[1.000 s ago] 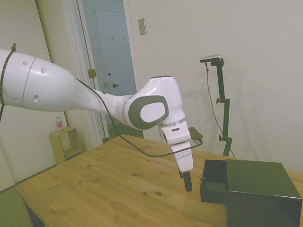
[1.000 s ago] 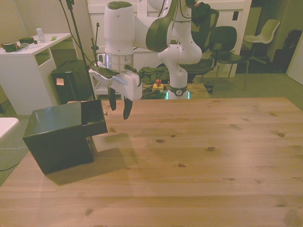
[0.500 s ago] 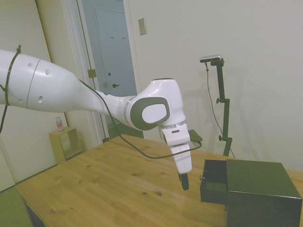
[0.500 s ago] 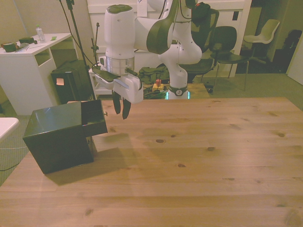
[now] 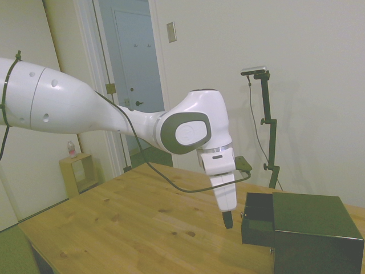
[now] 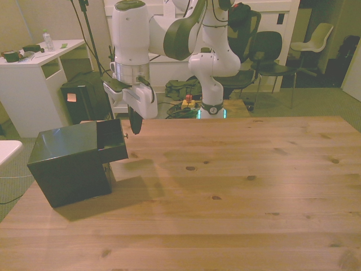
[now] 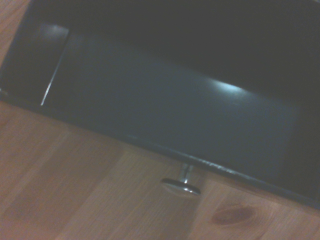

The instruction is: Close the top drawer

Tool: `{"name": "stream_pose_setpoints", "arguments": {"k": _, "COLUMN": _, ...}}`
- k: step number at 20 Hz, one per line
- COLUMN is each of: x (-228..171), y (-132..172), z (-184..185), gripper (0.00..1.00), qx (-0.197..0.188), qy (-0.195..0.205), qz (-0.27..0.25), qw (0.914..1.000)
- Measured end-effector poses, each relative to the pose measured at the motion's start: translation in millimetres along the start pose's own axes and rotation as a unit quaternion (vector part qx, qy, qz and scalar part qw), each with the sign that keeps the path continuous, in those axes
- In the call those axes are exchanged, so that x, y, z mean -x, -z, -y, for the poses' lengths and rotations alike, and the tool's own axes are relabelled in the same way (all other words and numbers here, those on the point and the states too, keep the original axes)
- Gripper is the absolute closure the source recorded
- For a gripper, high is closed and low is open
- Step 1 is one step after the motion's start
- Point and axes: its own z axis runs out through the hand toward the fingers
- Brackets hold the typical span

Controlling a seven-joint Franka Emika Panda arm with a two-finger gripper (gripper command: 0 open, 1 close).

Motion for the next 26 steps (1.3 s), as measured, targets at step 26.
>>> {"name": "stream_pose_setpoints", "arguments": {"k": 26, "x": -59, "y": 9, "z": 10, "gripper": 1.0, "qx": -0.015, "qy": -0.052, "qz": -0.004, "qw": 0.9985}}
